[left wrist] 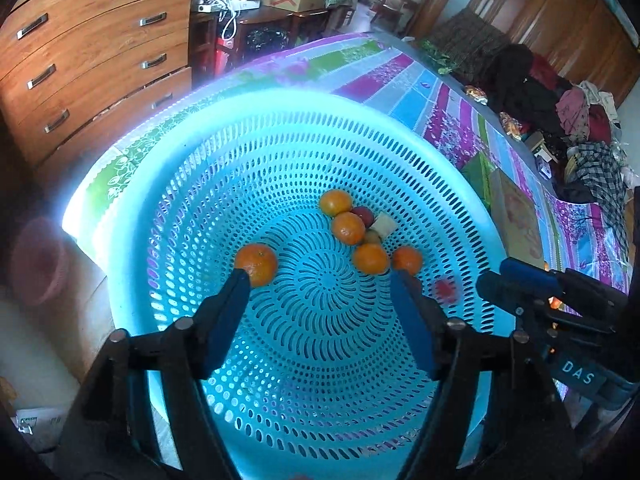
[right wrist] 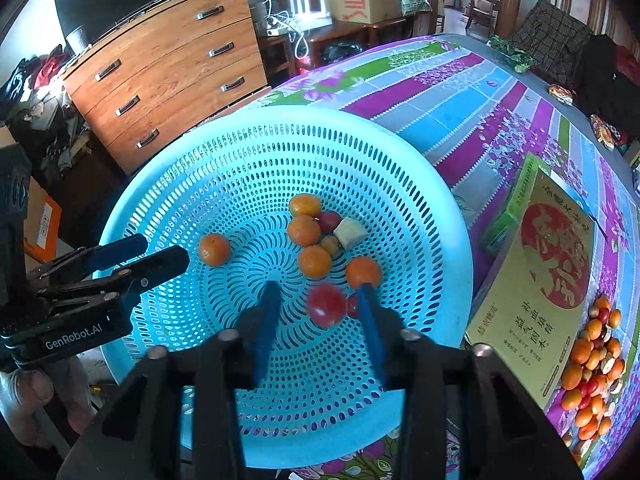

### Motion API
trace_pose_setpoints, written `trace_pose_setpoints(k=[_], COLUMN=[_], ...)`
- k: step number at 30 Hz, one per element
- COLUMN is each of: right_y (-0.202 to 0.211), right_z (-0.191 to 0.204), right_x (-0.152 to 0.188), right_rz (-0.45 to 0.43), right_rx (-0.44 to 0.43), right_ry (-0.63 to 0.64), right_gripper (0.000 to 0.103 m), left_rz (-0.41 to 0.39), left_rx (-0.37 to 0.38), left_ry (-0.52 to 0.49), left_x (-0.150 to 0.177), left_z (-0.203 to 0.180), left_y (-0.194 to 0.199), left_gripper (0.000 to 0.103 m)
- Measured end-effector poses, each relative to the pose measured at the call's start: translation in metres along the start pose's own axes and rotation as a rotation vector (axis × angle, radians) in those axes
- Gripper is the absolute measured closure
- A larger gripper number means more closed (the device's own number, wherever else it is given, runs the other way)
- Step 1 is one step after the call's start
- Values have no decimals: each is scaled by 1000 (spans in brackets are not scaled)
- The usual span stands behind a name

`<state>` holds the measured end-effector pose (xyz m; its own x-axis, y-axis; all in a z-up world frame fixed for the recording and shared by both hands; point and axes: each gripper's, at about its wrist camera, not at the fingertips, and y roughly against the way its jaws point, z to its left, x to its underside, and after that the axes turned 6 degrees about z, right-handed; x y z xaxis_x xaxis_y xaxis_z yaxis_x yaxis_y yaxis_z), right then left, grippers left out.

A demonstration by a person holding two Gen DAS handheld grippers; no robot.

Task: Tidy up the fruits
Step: 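Open both tools to drop the orange and tomato into the colander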

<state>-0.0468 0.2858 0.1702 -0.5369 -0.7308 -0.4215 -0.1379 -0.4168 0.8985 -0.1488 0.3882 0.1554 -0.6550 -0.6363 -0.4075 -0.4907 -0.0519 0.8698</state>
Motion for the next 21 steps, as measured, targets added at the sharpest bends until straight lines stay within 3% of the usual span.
trace_pose_setpoints(k=[17, 21], right_y=[16, 28], right_z=[-2, -4], right_x=[7, 11], right_rz=[-59, -99], right_rx=[5, 6], right_ry=[5, 4], right_gripper=[57, 57], left_rz=[-26, -41], left_rx=[-17, -21], left_ry=[20, 9], left_x=[2, 3], left_z=[-4, -11], left_y=[6, 10], left_gripper=[10, 0])
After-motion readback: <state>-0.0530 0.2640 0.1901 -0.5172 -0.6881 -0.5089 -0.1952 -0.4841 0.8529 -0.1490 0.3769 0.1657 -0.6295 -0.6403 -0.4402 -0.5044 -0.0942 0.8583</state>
